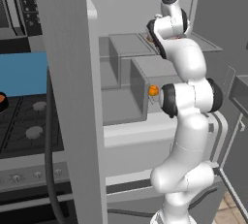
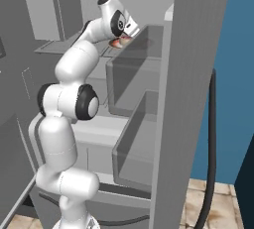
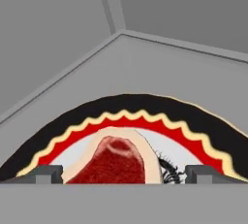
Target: Retrieve the steak from the fridge and place it on the saucepan with marinade on the stove.
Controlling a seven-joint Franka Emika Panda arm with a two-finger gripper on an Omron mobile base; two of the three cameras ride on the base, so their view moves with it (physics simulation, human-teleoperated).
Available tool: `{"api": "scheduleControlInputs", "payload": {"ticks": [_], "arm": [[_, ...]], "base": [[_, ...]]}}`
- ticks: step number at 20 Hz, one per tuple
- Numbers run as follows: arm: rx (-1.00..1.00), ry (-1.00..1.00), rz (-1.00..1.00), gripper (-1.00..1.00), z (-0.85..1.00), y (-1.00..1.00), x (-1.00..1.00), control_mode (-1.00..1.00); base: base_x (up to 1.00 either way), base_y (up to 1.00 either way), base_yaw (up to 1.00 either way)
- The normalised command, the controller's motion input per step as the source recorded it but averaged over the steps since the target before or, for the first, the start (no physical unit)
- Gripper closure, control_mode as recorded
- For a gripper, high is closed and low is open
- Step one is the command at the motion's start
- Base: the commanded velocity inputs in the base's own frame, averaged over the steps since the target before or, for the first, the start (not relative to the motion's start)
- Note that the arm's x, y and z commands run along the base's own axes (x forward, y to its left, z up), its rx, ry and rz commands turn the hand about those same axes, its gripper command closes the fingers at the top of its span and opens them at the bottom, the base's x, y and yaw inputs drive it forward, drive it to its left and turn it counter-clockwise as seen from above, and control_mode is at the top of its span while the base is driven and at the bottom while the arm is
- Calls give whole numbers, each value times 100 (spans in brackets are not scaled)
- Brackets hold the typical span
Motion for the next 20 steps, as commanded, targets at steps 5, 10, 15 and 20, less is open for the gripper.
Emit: {"api": "scheduleControlInputs", "payload": {"ticks": [5, 10, 15, 20], "arm": [[2, 0, -5, -100, 0, -2, 14, -100], [0, 1, -1, -100, -1, -1, 20, -100], [0, 0, -1, -100, -10, -12, 0, -100], [0, 0, -1, -100, -13, -11, 0, -100]], "base": [[0, 0, 0], [0, 0, 0], [0, 0, 0], [0, 0, 0]]}}
